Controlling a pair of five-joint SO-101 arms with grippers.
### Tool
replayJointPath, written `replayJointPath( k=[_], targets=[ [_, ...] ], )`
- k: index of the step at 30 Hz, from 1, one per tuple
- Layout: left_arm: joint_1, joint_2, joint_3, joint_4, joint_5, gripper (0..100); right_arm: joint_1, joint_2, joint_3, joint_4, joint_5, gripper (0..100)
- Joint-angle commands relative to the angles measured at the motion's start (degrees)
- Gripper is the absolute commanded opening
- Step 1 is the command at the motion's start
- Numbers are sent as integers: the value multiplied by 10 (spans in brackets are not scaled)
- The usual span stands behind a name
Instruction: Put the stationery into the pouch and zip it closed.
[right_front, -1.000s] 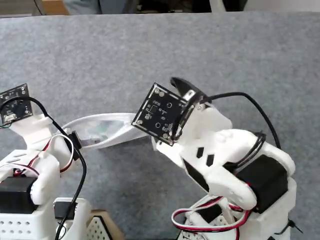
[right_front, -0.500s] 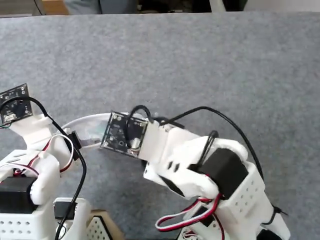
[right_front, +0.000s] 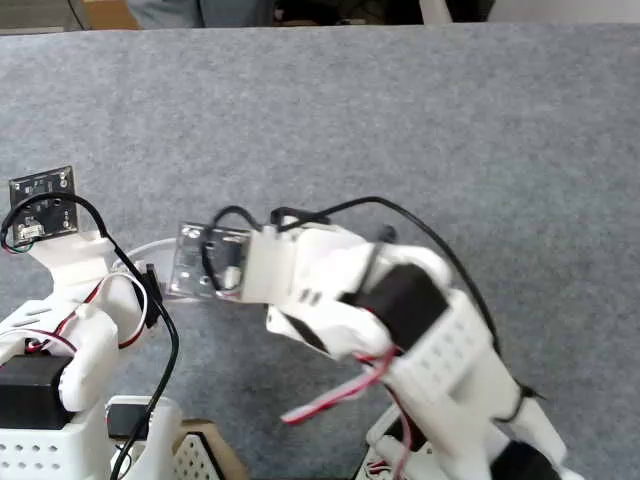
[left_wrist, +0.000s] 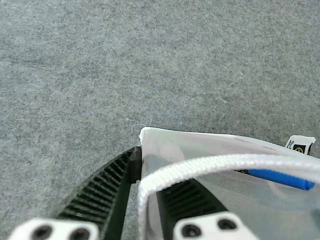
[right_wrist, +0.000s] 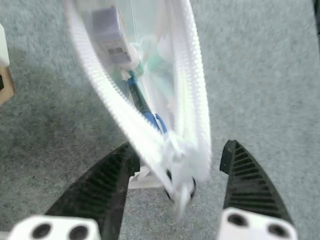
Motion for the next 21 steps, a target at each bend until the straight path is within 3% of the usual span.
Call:
replayJointPath(
  k=[1, 7, 13, 21],
  targets=[
    [-12, 10, 42, -5, -14, 28, 10, 26, -6, -30, 14, 266],
    [-15, 10, 42, -10, -14, 28, 14, 25, -6, -51, 14, 252],
    [-15, 10, 41, -11, -12, 28, 14, 10, -6, -55, 14, 8],
    [-12, 14, 36, -17, -10, 30, 12, -19, -6, -50, 15, 12]
  ],
)
